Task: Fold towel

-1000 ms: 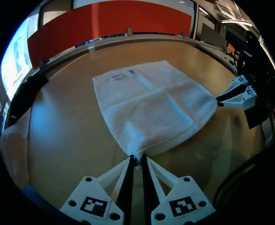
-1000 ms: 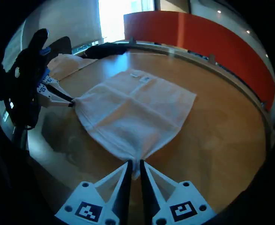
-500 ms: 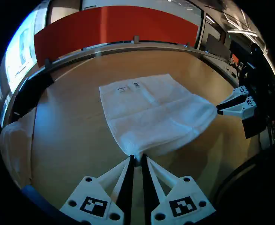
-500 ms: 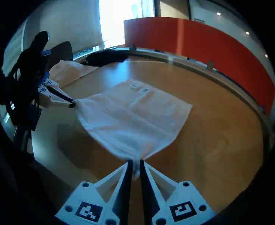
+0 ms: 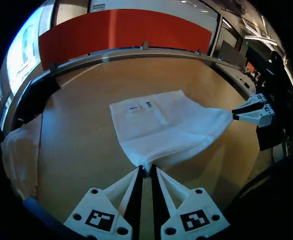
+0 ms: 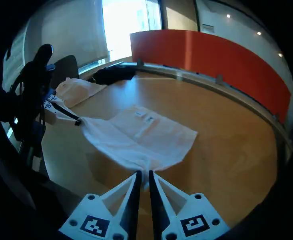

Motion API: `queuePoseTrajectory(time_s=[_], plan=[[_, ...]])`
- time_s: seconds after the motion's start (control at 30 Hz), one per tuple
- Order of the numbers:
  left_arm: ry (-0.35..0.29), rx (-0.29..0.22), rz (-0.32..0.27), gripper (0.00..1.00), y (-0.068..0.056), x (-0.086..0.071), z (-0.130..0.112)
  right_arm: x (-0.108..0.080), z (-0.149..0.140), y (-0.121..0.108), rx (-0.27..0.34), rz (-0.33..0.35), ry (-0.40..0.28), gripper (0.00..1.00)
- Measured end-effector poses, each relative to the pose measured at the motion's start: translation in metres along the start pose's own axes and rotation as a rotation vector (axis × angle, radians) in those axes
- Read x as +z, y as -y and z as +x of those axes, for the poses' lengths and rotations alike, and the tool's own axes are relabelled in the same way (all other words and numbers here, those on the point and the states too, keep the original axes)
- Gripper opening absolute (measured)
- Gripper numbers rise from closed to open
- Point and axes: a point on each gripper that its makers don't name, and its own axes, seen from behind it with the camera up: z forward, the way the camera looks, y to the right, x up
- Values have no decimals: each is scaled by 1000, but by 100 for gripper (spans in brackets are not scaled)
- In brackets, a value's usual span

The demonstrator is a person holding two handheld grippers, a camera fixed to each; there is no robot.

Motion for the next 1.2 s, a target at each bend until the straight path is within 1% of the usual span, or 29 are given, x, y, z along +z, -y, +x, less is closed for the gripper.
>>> queuePoseTrajectory(time_s=[0.17, 0.37, 0.57, 0.7, 0.8, 0.97, 1.07, 1.2], plan=[[11, -22, -17, 14, -7, -15, 2, -17, 9, 6, -7, 5, -4, 15], [24, -24, -32, 15, -14, -30, 2, -34, 12, 14, -3, 13, -1, 14], [37, -26, -42, 15, -21, -43, -1, -45, 10, 20, 6, 19, 9, 14], [46, -46, -50, 14, -26, -50, -5, -49, 11, 23, 9, 19, 10, 14], [55, -63, -53, 14, -30, -53, -10, -51, 11, 24, 9, 20, 12, 14], [65, -83, -52, 15, -32, -55, -17, -50, 10, 25, 3, 24, 20, 14], [64, -91, -52, 14, -32, -53, -16, -48, 9, 24, -2, 24, 24, 14], [62, -97, -47, 14, -28, -48, -12, -43, 9, 20, -7, 20, 29, 14]])
